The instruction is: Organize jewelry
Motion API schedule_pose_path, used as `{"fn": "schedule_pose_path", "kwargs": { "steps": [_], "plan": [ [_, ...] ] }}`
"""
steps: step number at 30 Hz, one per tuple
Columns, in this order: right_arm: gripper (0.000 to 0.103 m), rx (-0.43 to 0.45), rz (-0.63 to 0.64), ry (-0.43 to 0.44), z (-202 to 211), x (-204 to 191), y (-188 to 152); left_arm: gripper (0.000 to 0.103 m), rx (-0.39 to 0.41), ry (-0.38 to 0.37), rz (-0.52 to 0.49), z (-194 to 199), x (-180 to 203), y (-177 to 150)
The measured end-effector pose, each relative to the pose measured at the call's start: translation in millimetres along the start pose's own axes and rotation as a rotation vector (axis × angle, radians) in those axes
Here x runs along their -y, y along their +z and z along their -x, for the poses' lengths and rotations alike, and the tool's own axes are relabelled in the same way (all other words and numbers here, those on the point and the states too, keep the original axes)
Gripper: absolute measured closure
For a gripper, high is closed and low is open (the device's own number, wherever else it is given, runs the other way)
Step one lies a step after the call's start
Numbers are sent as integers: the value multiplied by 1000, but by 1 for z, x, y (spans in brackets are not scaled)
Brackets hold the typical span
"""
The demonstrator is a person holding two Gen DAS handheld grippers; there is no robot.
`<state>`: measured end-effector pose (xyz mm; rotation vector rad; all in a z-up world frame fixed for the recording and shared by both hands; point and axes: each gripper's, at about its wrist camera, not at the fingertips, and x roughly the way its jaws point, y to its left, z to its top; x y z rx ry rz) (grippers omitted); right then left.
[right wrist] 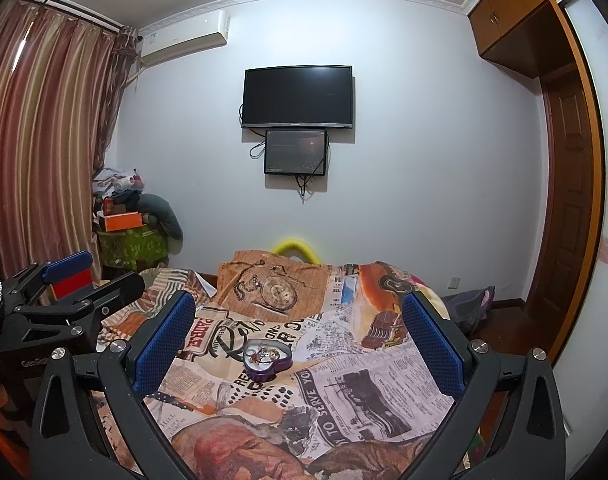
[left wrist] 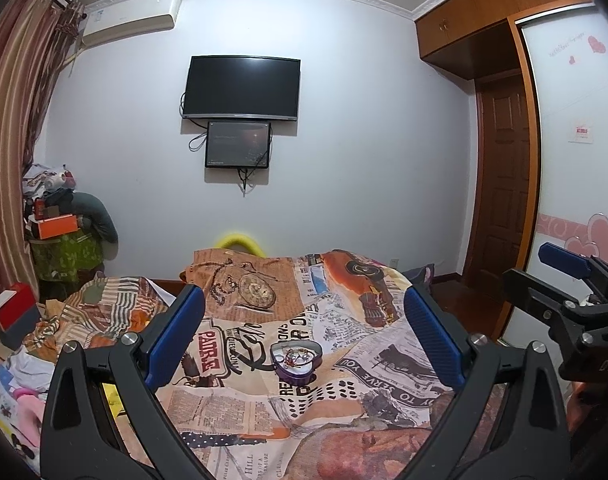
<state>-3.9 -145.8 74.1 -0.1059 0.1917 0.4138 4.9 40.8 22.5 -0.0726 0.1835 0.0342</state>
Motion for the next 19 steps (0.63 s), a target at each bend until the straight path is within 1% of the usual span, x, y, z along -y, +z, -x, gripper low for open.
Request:
{"fn": "schedule_pose_path", "kwargs": {
  "steps": [10,19],
  "plan": [
    [0,-10,-2,2,-2,1,-2,2,0,-5,-13,-1,3,-2],
    [0,-25,-11,0,-9,5,-5,2,-17,-1,-10,-11,0,-5]
  ]
}}
